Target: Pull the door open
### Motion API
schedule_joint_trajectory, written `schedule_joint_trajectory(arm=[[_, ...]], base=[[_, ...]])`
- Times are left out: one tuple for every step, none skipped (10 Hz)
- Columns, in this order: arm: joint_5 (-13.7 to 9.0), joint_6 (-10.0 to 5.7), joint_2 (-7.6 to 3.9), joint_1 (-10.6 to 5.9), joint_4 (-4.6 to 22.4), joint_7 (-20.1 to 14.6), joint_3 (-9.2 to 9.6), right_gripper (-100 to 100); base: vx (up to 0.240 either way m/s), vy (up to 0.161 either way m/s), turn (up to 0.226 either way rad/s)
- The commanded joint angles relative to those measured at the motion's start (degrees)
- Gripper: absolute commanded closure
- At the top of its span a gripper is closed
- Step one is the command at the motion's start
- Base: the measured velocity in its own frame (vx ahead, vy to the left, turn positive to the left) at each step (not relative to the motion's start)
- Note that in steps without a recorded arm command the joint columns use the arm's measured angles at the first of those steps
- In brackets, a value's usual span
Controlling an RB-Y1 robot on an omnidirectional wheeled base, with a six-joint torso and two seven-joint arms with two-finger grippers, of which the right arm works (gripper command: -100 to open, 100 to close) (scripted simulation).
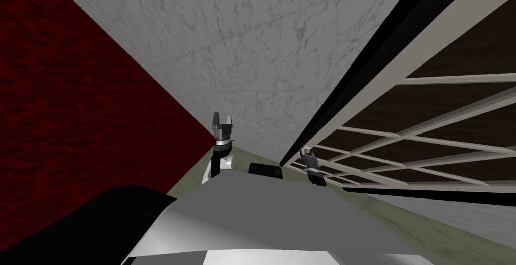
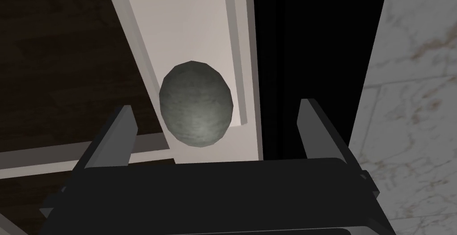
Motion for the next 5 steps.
schedule_joint_trajectory(arm=[[0.0,0.0,0.0,0.0,0.0,0.0,0.0,-100],[0.0,0.0,0.0,0.0,0.0,0.0,0.0,100],[0.0,0.0,0.0,0.0,0.0,0.0,0.0,100],[0.0,0.0,0.0,0.0,0.0,0.0,0.0,100],[0.0,0.0,0.0,0.0,0.0,0.0,0.0,100]], base=[[0.035,-0.016,0.012],[-0.026,0.015,-0.015],[-0.016,-0.01,-0.048],[-0.004,-0.007,0.02],[0.0,0.0,0.0]])
